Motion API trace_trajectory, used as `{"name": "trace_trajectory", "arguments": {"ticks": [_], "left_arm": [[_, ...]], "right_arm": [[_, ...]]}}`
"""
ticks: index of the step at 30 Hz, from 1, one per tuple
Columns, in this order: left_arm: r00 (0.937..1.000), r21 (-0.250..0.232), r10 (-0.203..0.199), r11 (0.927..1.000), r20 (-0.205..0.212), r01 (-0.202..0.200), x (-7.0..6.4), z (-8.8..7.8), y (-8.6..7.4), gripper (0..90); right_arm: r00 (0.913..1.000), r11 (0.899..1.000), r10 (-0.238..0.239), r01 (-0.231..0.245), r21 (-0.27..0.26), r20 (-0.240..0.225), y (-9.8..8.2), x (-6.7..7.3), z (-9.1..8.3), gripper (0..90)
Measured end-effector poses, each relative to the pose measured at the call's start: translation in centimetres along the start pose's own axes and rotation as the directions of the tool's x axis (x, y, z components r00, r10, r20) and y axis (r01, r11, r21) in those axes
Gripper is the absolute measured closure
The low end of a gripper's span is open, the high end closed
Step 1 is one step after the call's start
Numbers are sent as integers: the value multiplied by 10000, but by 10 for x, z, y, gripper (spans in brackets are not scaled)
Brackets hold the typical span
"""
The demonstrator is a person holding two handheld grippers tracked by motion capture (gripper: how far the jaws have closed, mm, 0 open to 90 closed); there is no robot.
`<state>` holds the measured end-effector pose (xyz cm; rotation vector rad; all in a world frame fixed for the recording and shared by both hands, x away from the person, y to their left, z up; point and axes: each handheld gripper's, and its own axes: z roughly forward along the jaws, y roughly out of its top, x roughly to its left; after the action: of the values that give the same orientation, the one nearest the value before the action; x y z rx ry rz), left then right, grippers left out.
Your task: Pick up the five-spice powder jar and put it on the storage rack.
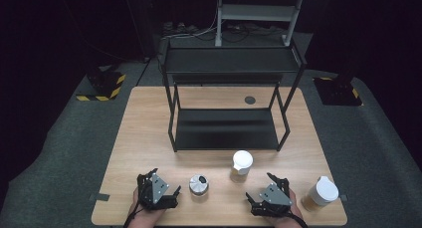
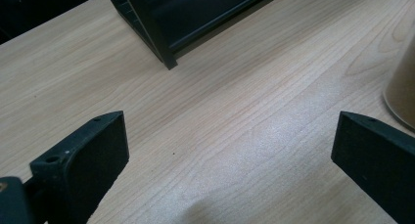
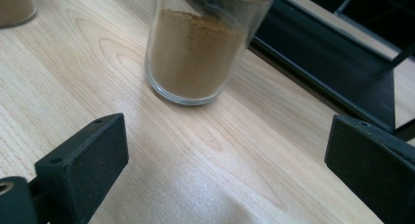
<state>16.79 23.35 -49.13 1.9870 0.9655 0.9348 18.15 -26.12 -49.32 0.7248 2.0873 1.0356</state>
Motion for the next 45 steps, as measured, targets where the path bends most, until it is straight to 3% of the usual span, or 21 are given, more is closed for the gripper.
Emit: {"name": "trace_trajectory", "arguments": {"ticks": [9,19,23,27,28,30,33,39,45], "left_arm": [[9997,81,-201,9998,137,200,4,0,1,8],[9998,263,-58,9996,194,53,3,1,4,8],[9995,238,-223,9995,232,218,5,1,3,9],[9982,24,-514,9987,293,514,9,-1,-1,8],[9962,-113,-814,9966,319,818,13,-3,-3,8],[9955,-180,-878,9959,345,885,14,-4,-3,8],[9898,-490,-1353,9893,443,1374,23,-12,-6,7],[9860,-745,-1628,9835,360,1651,28,-23,-6,7],[9883,-1078,-1485,9825,357,1516,29,-32,-5,7]], "right_arm": [[9990,9989,451,-451,135,20,1,-5,0,10],[9987,9985,513,-514,181,54,1,-6,1,7],[9984,9984,536,-539,172,175,1,-6,1,7],[9988,9988,472,-474,140,151,0,-6,0,7],[9990,9990,422,-424,159,132,1,-6,1,7],[9991,9990,414,-416,181,113,1,-6,1,7],[9991,9990,411,-413,153,93,1,-6,1,7],[9988,9986,486,-486,183,7,1,-8,0,6],[9983,9979,587,-587,264,12,2,-9,1,6]]}}
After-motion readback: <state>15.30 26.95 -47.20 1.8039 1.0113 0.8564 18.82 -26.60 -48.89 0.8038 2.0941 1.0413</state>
